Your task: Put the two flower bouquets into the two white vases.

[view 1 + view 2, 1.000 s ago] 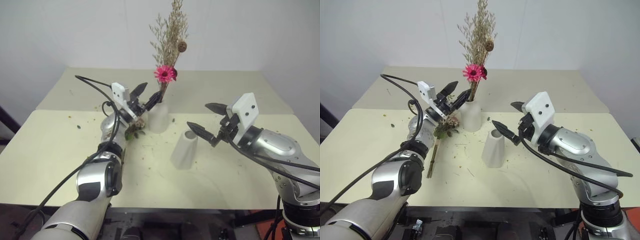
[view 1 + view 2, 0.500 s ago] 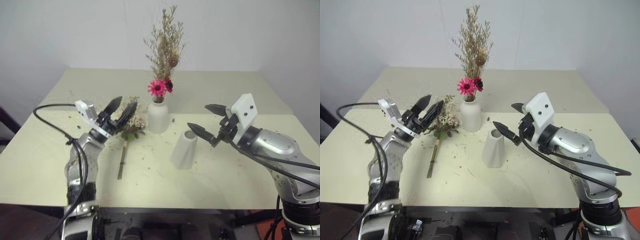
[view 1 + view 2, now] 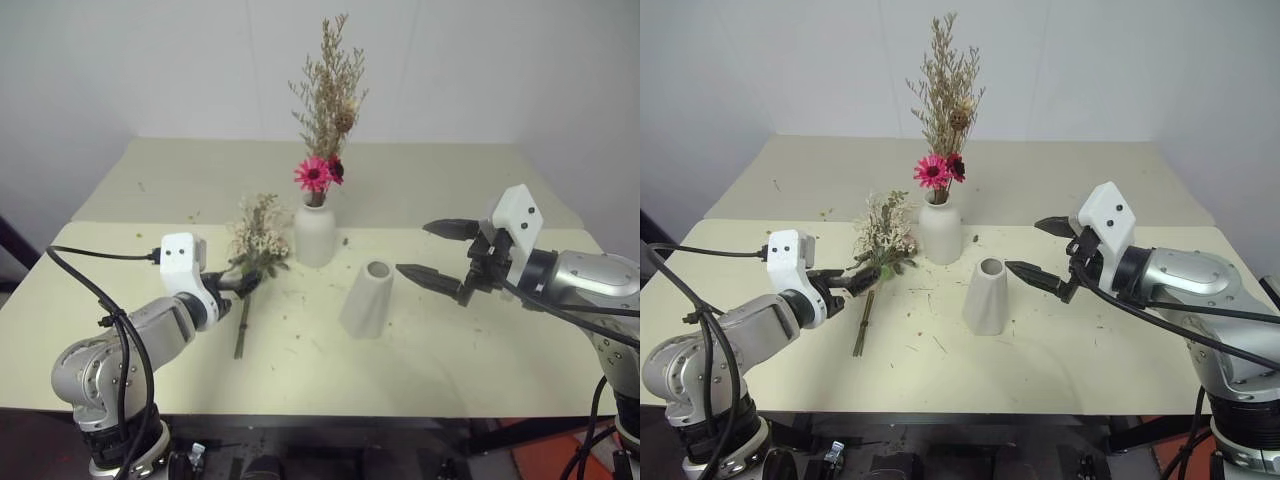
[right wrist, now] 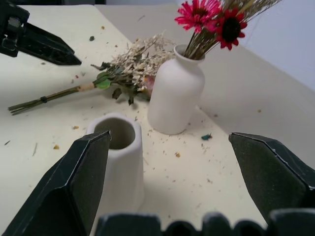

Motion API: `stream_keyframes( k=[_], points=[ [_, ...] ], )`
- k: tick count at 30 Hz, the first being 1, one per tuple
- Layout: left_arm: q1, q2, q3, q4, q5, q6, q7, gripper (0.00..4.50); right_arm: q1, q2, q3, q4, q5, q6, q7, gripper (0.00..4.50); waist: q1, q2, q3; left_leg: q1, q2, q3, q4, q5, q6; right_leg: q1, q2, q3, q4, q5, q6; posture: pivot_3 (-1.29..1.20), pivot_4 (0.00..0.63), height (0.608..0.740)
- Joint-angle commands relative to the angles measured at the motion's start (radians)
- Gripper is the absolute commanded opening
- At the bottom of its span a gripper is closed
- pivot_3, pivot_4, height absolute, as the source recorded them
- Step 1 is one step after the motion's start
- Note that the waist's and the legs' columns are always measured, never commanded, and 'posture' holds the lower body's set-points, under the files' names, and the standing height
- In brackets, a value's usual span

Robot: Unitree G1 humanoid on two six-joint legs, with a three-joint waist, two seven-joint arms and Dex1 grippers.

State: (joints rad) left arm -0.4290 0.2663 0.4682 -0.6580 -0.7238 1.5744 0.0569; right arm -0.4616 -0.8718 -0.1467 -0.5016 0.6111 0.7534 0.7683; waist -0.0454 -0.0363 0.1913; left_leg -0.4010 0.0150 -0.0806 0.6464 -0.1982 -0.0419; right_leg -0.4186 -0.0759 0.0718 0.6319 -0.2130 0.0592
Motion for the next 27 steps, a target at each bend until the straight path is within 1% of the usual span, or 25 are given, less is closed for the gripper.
stream_keyframes(
  k=[1, 4, 9, 12, 14, 16, 17, 24, 25, 27],
  points=[
    [0.002, -0.004, 0.005, -0.023, -0.024, 0.04, 0.041, 4.49, -0.045, -0.018, -0.02, -0.016, 0.012, -0.002, 0.011, 4.5, 0.001, 0.0, 0.0, 0.0, 0.0, 0.0, 0.0, 0.0, 0.0, 0.0, 0.0, 0.0, 0.0, 0.0, 0.0, 0.0, 0.15, 0.74],
    [-0.038, -0.029, -0.006, 0.039, 0.022, 0.04, 0.087, 4.49, -0.063, -0.006, -0.005, -0.014, 0.011, 0.004, -0.001, 4.5, 0.004, 0.0, 0.0, 0.001, 0.0, 0.0, 0.0, 0.0, 0.0, 0.001, 0.0, 0.0, -0.001, 0.0, 0.0, 0.0, 0.15, 0.74],
    [-0.132, -0.078, -0.017, 0.172, 0.045, 0.04, 0.135, 4.49, -0.082, 0.003, 0.018, -0.017, 0.01, 0.011, -0.007, 4.5, 0.011, 0.0, 0.0, 0.0, -0.001, 0.0, 0.0, 0.0, 0.0, 0.001, 0.0, 0.0, -0.002, 0.0, -0.001, 0.0, 0.15, 0.74],
    [-0.236, -0.122, 0.017, 0.282, 0.051, 0.04, 0.16, 4.49, -0.093, 0.0, 0.023, -0.015, 0.005, 0.014, -0.011, 4.5, 0.016, 0.0, 0.0, -0.003, -0.001, 0.0, 0.0, 0.0, 0.0, -0.001, -0.001, 0.0, -0.003, 0.002, -0.004, 0.0, 0.15, 0.74],
    [-0.281, -0.118, 0.008, 0.369, 0.058, 0.04, 0.181, 4.49, -0.096, -0.002, 0.024, -0.015, 0.004, 0.015, -0.014, 4.5, 0.021, -0.001, 0.0, -0.003, -0.001, 0.0, 0.0, 0.0, 0.0, -0.002, 0.0, -0.001, -0.003, 0.002, -0.004, 0.0, 0.15, 0.74],
    [-0.3, -0.088, -0.039, 0.463, 0.058, 0.04, 0.206, 4.49, -0.097, -0.003, 0.016, -0.023, 0.01, 0.022, -0.02, 4.5, 0.02, 0.0, 0.0, -0.003, -0.001, 0.0, 0.0, 0.0, 0.0, -0.002, -0.001, 0.0, -0.002, 0.002, -0.004, 0.0, 0.15, 0.74],
    [-0.303, -0.081, -0.065, 0.47, 0.081, 0.04, 0.212, 4.49, -0.095, -0.003, 0.012, -0.028, 0.013, 0.025, -0.024, 4.5, 0.017, 0.0, 0.0, -0.003, -0.001, 0.0, 0.0, 0.0, 0.0, -0.002, 0.0, 0.0, -0.002, 0.002, -0.004, 0.0, 0.15, 0.74],
    [-0.364, -0.061, -0.091, 0.635, 0.104, 0.04, 0.24, 4.49, -0.081, 0.002, -0.001, -0.052, 0.021, 0.043, -0.055, 4.5, 0.02, 0.0, 0.0, -0.003, -0.001, 0.0, 0.0, 0.0, 0.0, -0.002, -0.001, 0.0, -0.002, 0.002, -0.004, 0.0, 0.15, 0.74],
    [-0.373, -0.062, -0.086, 0.651, 0.101, 0.04, 0.226, 4.08, -0.078, 0.004, -0.002, -0.055, 0.022, 0.045, -0.06, 4.5, 0.02, 0.0, 0.0, -0.003, -0.001, 0.0, 0.0, 0.0, 0.0, -0.002, -0.001, 0.0, -0.002, 0.002, -0.003, 0.0, 0.15, 0.74],
    [-0.391, -0.068, -0.075, 0.682, 0.105, 0.04, 0.216, 3.55, -0.073, 0.004, -0.001, -0.059, 0.021, 0.046, -0.069, 4.5, 0.021, 0.0, 0.0, -0.003, -0.001, 0.0, 0.0, 0.0, 0.0, -0.002, -0.001, 0.0, -0.002, 0.002, -0.004, 0.0, 0.15, 0.74]
  ],
)
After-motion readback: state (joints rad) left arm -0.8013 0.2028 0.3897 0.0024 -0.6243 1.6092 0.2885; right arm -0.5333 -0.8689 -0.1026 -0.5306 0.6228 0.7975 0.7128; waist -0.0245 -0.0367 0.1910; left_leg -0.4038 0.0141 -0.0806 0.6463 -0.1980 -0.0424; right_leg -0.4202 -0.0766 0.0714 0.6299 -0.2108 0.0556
